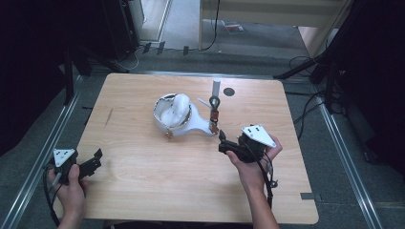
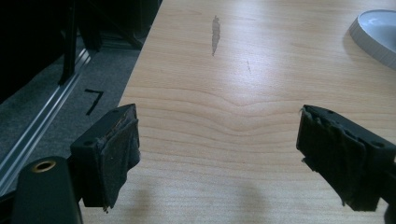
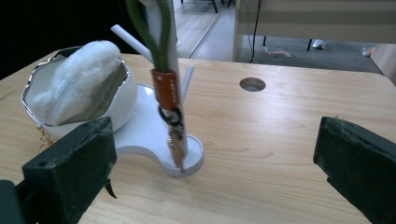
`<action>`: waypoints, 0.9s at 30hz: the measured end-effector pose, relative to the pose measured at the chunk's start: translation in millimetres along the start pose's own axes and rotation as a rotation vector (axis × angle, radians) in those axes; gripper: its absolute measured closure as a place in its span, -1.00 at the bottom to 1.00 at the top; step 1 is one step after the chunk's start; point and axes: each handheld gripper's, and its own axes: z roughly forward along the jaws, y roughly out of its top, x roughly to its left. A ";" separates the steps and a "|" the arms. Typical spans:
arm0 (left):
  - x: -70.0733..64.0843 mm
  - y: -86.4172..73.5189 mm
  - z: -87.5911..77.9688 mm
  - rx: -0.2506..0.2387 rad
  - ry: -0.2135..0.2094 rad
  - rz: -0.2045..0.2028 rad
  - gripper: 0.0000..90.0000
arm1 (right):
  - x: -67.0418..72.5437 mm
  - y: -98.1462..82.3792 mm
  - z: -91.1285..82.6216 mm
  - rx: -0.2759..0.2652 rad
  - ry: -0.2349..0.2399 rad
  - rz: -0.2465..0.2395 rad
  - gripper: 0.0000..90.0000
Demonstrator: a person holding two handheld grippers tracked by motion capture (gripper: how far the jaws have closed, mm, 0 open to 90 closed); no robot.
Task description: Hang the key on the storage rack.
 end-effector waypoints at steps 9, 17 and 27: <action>0.0 0.0 0.0 0.000 0.000 0.000 -0.69 | -29.7 -16.3 -19.5 -0.015 -0.032 0.019 -1.00; -0.2 0.0 -0.1 -0.001 0.002 0.004 -0.69 | -58.2 -34.5 -33.5 -0.009 -0.082 0.030 -1.00; -0.8 -0.1 0.1 -0.004 0.005 0.000 -0.69 | -96.2 -57.4 -50.0 0.010 -0.147 0.067 -1.00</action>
